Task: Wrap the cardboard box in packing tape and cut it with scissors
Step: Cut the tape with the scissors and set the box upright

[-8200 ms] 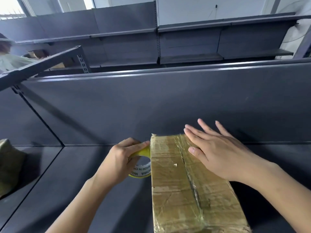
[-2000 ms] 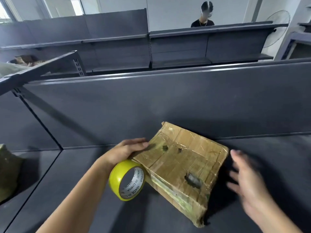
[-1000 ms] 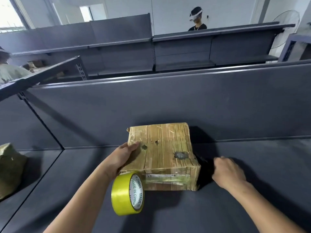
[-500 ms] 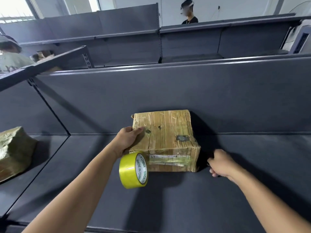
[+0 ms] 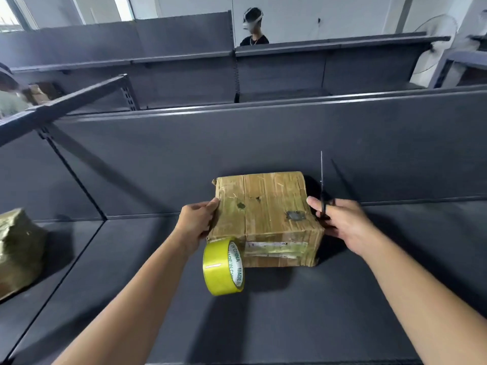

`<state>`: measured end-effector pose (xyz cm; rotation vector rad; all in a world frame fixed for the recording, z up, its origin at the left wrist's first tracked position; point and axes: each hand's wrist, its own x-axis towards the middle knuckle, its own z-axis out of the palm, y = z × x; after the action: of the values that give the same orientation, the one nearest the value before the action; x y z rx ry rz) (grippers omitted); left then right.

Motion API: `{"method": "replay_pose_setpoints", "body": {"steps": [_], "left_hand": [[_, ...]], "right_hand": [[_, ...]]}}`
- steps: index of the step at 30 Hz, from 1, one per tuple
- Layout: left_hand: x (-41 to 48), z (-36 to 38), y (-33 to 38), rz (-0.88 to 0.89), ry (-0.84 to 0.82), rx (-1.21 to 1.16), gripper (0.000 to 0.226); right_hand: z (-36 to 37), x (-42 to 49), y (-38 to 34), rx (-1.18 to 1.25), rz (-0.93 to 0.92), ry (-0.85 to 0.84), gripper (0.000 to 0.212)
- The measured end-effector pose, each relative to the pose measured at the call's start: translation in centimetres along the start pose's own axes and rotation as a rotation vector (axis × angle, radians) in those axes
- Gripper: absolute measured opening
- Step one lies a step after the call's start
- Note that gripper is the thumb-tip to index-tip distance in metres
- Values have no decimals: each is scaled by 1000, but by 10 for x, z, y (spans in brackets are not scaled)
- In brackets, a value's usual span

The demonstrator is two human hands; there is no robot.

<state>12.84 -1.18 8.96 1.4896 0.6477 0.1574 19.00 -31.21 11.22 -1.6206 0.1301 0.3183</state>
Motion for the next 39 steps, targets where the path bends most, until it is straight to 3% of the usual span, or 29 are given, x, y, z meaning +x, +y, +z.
{"method": "replay_pose_setpoints", "body": {"steps": [6, 11, 13, 15, 18, 20, 23, 26, 32, 35, 39], "left_hand": [[-7, 1, -1, 51, 51, -20, 28], [-56, -21, -19, 44, -2, -14, 54], [-85, -36, -36, -38, -115, -8, 69], [-103, -45, -49, -165, -287, -47, 82], [-113, -44, -55, -245, -426, -119, 82], [-116, -37, -52, -246, -426, -202, 80], [-118, -28, -47, -225, -368, -299, 54], [-116, -24, -44, -216, -333, -322, 45], [-113, -24, -42, -218, -298, -252, 51], [-112, -28, -43, -202, -329, -195, 66], [-108, -32, -46, -198, -363, -148, 87]], "right_hand": [[10, 7, 0, -125, 52, 2, 39], [6, 0, -4, -441, -233, 188, 53], [4, -14, -10, -527, -378, 210, 46], [8, -34, -18, -518, -464, 97, 40], [21, -65, -32, -681, -557, 42, 36], [30, -83, -41, -660, -488, -140, 35], [34, -98, -43, -564, -281, -461, 31], [29, -98, -32, -650, -125, -613, 31], [17, -93, -16, -746, 135, -734, 45], [12, -87, -12, -763, 177, -736, 57], [9, -73, -8, -676, 173, -767, 49]]}}
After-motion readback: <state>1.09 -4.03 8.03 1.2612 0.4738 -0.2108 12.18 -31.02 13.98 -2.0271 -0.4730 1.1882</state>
